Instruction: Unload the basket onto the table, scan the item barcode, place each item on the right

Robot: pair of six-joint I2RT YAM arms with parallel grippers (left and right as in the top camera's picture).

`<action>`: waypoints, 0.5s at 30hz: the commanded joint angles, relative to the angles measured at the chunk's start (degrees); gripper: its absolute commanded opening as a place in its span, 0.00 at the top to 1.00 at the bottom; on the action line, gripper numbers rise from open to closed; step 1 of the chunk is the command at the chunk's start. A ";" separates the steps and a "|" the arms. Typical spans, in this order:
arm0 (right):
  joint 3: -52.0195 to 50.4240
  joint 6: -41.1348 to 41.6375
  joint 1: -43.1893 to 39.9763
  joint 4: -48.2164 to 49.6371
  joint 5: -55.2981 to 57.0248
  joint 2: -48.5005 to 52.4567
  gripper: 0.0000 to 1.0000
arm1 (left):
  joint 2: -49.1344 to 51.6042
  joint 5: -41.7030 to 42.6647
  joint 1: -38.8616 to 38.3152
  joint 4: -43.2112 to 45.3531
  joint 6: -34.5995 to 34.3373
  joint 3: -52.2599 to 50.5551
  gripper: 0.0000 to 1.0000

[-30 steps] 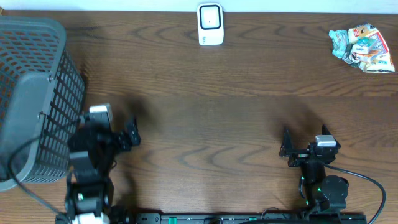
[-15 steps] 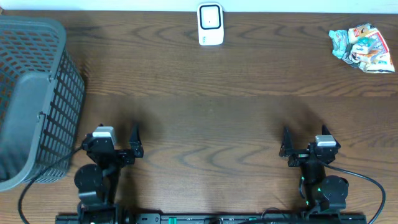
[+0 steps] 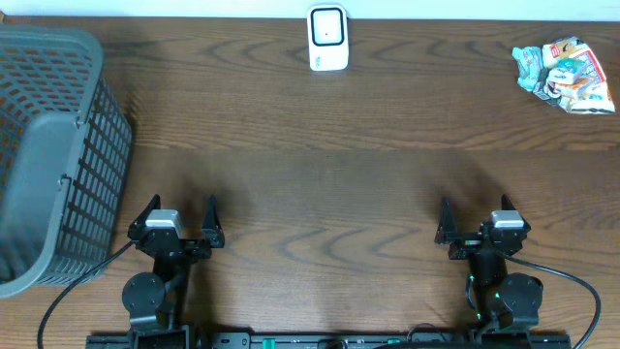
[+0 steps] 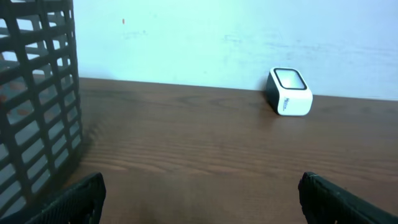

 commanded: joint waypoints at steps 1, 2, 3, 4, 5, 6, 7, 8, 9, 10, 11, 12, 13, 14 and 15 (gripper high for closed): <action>-0.09 0.59 -0.13 -0.33 0.24 -0.42 0.01 | -0.68 -0.55 -0.07 -2.84 -0.26 -0.35 0.02; -0.09 0.61 -0.13 -0.33 0.24 -0.42 0.01 | -0.68 -0.68 -0.07 -3.58 -0.26 -0.35 0.02; -0.09 0.59 -0.13 -0.33 0.24 -0.42 0.01 | -0.68 -0.74 -0.09 -3.76 -0.24 -0.35 0.02; -0.09 0.59 -0.13 -0.33 0.24 -0.42 0.01 | -0.68 -0.74 -0.09 -3.76 -0.24 -0.35 0.02; -0.09 0.59 -0.13 -0.33 0.24 -0.42 0.01 | -0.68 -0.74 -0.09 -3.78 -0.24 -0.35 0.02; -0.09 0.61 -0.13 -0.33 0.24 -0.42 0.01 | -0.68 -0.72 -0.09 -3.93 -0.26 -0.35 0.02; -0.09 0.59 -0.13 -0.33 0.24 -0.42 0.01 | -0.68 -0.72 -0.09 -3.93 -0.26 -0.35 0.02; -0.09 0.61 -0.13 -0.33 0.24 -0.42 0.01 | -0.68 -0.76 -0.09 -3.93 -0.24 -0.35 0.02; -0.09 0.61 -0.13 -0.33 0.24 -0.42 0.01 | -0.68 -1.03 -0.09 -3.96 -0.24 -0.35 0.02; -0.09 0.61 -0.13 -0.33 0.24 -0.42 0.01 | -0.68 -1.33 -0.09 -3.98 -0.24 -0.35 0.02; -0.09 0.59 -0.13 -0.33 0.24 -0.42 0.01 | -0.68 -1.42 -0.09 -4.00 -0.24 -0.35 0.02; -0.09 0.59 -0.13 -0.33 0.24 -0.39 0.01 | -0.68 -1.38 -0.11 -4.00 -0.35 -0.35 0.02; -0.09 0.61 -0.13 -0.33 0.24 -0.42 0.01 | -0.68 -1.40 -0.35 -4.07 -0.66 -0.35 0.02; -0.09 0.59 -0.13 -0.33 0.24 -0.42 0.01 | -0.68 -1.42 -0.66 -4.13 -0.61 -0.35 0.02; -0.09 0.61 -0.13 -0.33 0.24 -0.42 0.01 | -0.68 -1.42 -1.03 -4.15 -0.33 -0.35 0.02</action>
